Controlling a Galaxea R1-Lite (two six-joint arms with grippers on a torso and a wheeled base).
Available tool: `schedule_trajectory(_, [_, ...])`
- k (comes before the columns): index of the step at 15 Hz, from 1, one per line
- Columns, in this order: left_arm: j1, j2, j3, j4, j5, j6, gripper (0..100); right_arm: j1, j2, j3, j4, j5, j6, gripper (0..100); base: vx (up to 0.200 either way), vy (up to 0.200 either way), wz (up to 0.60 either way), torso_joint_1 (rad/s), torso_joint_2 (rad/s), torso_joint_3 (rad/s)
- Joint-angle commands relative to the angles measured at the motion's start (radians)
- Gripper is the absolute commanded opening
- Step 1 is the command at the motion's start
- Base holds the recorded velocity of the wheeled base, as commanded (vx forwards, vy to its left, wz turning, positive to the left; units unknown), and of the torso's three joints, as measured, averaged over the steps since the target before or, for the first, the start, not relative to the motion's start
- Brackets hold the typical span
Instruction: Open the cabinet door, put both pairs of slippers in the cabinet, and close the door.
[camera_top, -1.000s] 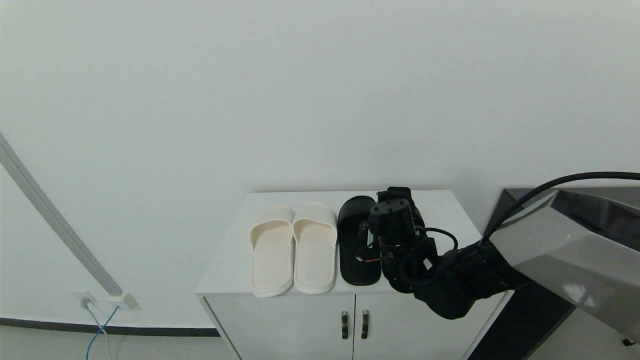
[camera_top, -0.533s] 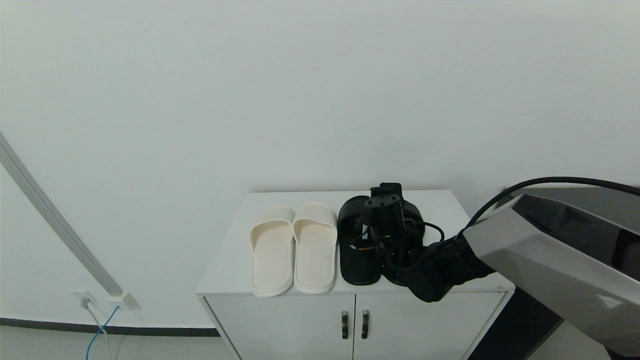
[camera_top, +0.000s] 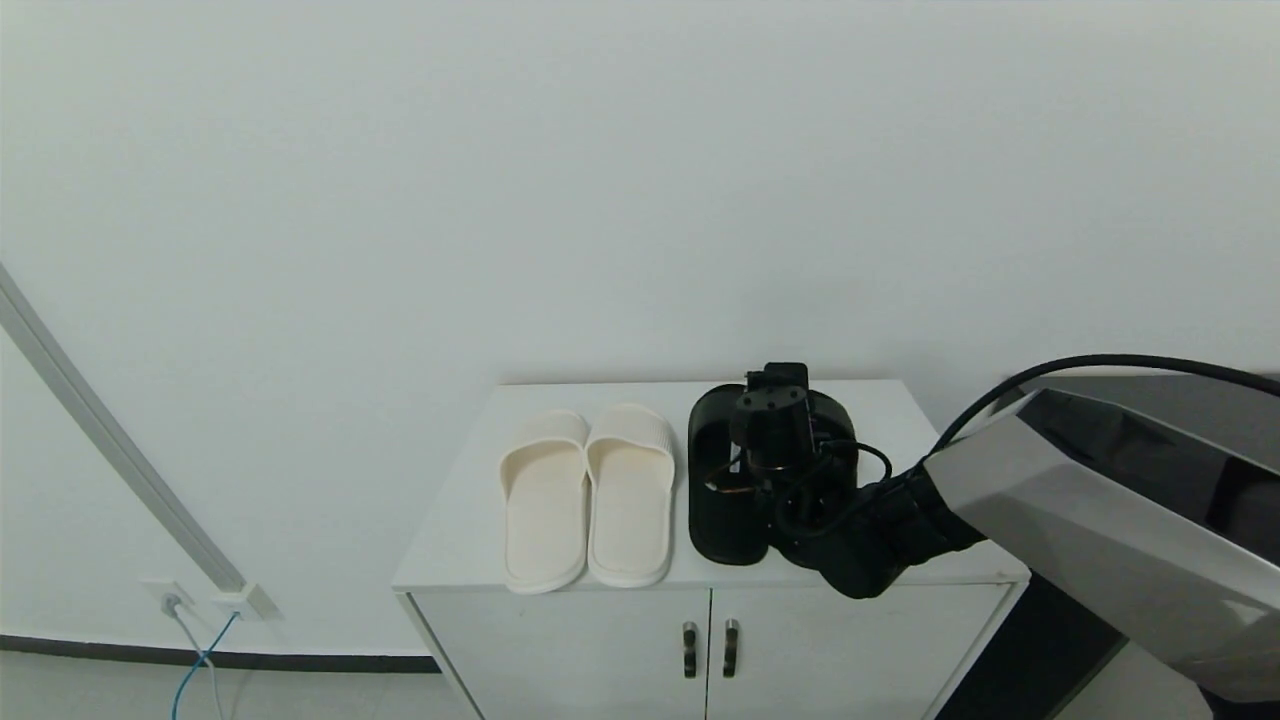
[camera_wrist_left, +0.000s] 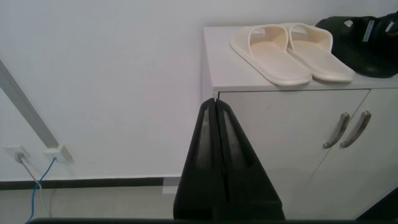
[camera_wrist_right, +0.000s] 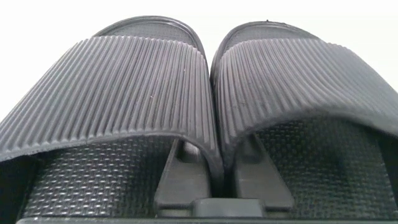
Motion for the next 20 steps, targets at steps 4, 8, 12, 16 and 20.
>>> schedule_trajectory(4, [0.000, 0.000, 0.000, 0.000, 0.000, 0.000, 0, 0.039, -0.324, 0.250, -0.010, 0.170, -0.087, 0, 0.000, 0.000, 0.00, 0.000, 0.00, 0.000])
schedule_trajectory(8, [0.000, 0.000, 0.000, 0.000, 0.000, 0.005, 0, 0.094, -0.614, 0.528, -0.008, 0.558, -0.126, 0, 0.000, 0.000, 0.00, 0.000, 0.00, 0.000])
schedule_trajectory(12, [0.000, 0.000, 0.000, 0.000, 0.000, 0.009, 0, 0.102, -0.793, 0.717, -0.008, 0.868, -0.136, 0, 0.000, 0.000, 0.00, 0.000, 0.00, 0.000])
schedule_trajectory(16, [0.000, 0.000, 0.000, 0.000, 0.000, 0.008, 0, 0.097, -0.836, 0.798, -0.012, 1.003, -0.336, 0, 0.000, 0.000, 0.00, 0.000, 0.00, 0.000])
schedule_trajectory(20, [0.000, 0.000, 0.000, 0.000, 0.000, 0.006, 0, 0.096, -0.822, 0.840, -0.036, 1.010, -0.491, 0, 0.000, 0.000, 0.00, 0.000, 0.00, 0.000])
